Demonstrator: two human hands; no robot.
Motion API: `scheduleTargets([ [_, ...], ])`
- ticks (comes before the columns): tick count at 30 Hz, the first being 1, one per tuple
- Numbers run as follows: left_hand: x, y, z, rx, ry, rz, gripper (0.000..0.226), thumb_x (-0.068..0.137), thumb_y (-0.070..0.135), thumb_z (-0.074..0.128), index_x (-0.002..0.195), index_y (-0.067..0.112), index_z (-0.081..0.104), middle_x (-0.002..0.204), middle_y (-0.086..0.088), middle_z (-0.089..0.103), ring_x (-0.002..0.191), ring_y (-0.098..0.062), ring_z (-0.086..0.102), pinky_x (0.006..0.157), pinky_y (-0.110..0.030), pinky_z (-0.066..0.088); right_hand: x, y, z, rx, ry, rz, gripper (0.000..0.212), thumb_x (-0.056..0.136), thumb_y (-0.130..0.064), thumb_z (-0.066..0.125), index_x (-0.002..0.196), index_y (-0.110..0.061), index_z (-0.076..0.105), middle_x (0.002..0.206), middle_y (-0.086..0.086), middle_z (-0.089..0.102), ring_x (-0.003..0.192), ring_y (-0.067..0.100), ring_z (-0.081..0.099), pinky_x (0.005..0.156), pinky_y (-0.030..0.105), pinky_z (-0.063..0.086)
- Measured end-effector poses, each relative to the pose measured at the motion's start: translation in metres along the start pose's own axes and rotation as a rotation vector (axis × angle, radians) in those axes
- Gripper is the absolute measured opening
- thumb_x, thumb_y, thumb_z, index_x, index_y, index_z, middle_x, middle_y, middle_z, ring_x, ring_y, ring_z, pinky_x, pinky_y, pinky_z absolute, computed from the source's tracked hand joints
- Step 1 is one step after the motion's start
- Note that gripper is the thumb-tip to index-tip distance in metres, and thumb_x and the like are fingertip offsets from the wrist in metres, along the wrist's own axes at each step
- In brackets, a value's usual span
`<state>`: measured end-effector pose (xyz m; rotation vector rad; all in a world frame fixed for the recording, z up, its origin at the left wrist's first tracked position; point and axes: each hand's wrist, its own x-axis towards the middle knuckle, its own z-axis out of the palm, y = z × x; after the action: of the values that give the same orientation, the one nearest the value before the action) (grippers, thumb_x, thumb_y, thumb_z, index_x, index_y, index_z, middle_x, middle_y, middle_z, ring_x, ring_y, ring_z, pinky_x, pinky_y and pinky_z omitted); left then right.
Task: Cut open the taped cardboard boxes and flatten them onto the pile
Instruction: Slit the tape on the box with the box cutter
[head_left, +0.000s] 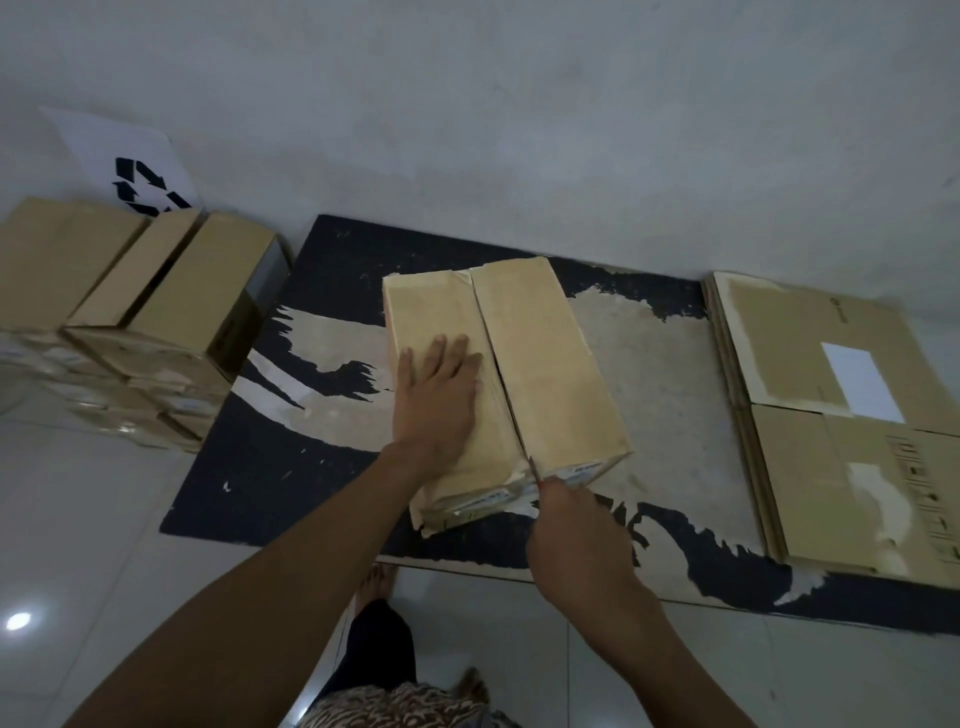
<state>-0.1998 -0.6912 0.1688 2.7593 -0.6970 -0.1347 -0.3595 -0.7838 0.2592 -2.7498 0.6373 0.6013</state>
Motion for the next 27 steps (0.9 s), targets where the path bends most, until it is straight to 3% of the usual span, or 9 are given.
scheduleTargets([
  [4,-0.009,-0.001,-0.015,-0.143,-0.059,0.047,0.042,0.104,0.037,0.039,0.143,0.024,0.046,0.165,0.000,0.019,0.154,-0.020,0.003,0.123,-0.050,-0.004,0.001,-0.001,0.009,-0.024,0.038,-0.026,0.029,0.099,-0.013,0.050,0.127,-0.011,0.045,0.118,0.007,0.059,0.109,0.023,0.062,0.083,0.033,0.050],
  [7,-0.025,0.003,-0.022,-0.056,-0.263,0.069,0.080,0.084,0.072,0.051,0.148,0.027,0.031,0.166,-0.003,0.001,0.153,-0.024,-0.008,0.119,-0.060,-0.007,0.006,0.002,0.011,0.013,0.042,-0.056,0.029,0.099,-0.014,0.048,0.127,-0.012,0.044,0.117,0.007,0.060,0.107,0.024,0.062,0.078,0.033,0.048],
  [9,-0.037,0.002,-0.019,0.071,-0.336,0.096,0.103,0.069,0.083,0.057,0.148,0.028,0.020,0.164,-0.002,-0.013,0.151,-0.030,-0.016,0.114,-0.068,-0.004,0.010,0.013,0.013,0.115,0.030,-0.073,0.022,0.099,-0.015,0.045,0.122,-0.015,0.046,0.108,0.009,0.062,0.098,0.026,0.063,0.073,0.035,0.048],
  [11,-0.043,-0.002,-0.017,0.100,-0.347,0.121,0.106,0.071,0.076,0.063,0.151,0.028,0.013,0.163,-0.004,-0.020,0.150,-0.032,-0.021,0.114,-0.071,0.004,0.016,0.032,0.016,0.306,-0.017,-0.110,0.014,0.100,-0.014,0.044,0.112,-0.020,0.047,0.095,0.007,0.062,0.084,0.024,0.064,0.072,0.042,0.056],
  [14,-0.048,-0.006,-0.022,-0.021,-0.350,0.159,0.094,0.080,0.065,0.065,0.154,0.027,0.022,0.165,-0.008,-0.018,0.149,-0.030,-0.025,0.118,-0.067,0.006,0.020,0.056,0.021,0.484,-0.050,-0.176,0.018,0.101,-0.009,0.044,0.112,-0.021,0.050,0.083,0.005,0.060,0.072,0.023,0.063,0.070,0.048,0.057],
  [17,-0.053,-0.010,-0.025,-0.119,-0.332,0.176,0.081,0.084,0.059,0.065,0.152,0.025,0.036,0.166,-0.007,-0.009,0.149,-0.026,-0.024,0.118,-0.063,-0.004,0.019,0.062,0.029,0.480,0.075,-0.270,0.022,0.103,-0.013,0.044,0.120,-0.021,0.054,0.074,-0.003,0.057,0.062,0.010,0.056,0.059,0.024,0.049],
  [19,-0.057,-0.014,-0.026,-0.106,-0.327,0.195,0.079,0.083,0.067,0.055,0.149,0.025,0.042,0.166,-0.006,-0.002,0.150,-0.025,-0.023,0.116,-0.062,-0.010,0.013,0.059,0.031,0.517,0.159,-0.322,0.020,0.104,-0.026,0.043,0.119,-0.026,0.057,0.064,-0.008,0.052,0.054,0.005,0.050,0.051,0.018,0.037],
  [22,-0.064,-0.021,-0.025,-0.011,-0.303,0.274,0.091,0.075,0.075,0.018,0.145,0.024,0.048,0.166,-0.008,0.010,0.151,-0.029,-0.017,0.114,-0.066,-0.014,0.005,0.060,0.030,0.482,0.276,-0.359,0.031,0.102,-0.045,0.037,0.121,-0.034,0.059,0.059,-0.011,0.050,0.054,0.004,0.050,0.049,0.017,0.035],
  [27,-0.073,-0.031,-0.005,-0.005,-0.148,0.370,0.096,0.089,0.073,0.000,0.133,0.013,0.061,0.155,-0.011,0.041,0.153,-0.032,0.009,0.112,-0.072,-0.011,0.005,0.066,0.037,0.153,0.351,-0.351,0.040,0.099,-0.052,0.041,0.126,-0.034,0.064,0.095,-0.004,0.067,0.079,0.013,0.062,0.064,0.031,0.053],
])
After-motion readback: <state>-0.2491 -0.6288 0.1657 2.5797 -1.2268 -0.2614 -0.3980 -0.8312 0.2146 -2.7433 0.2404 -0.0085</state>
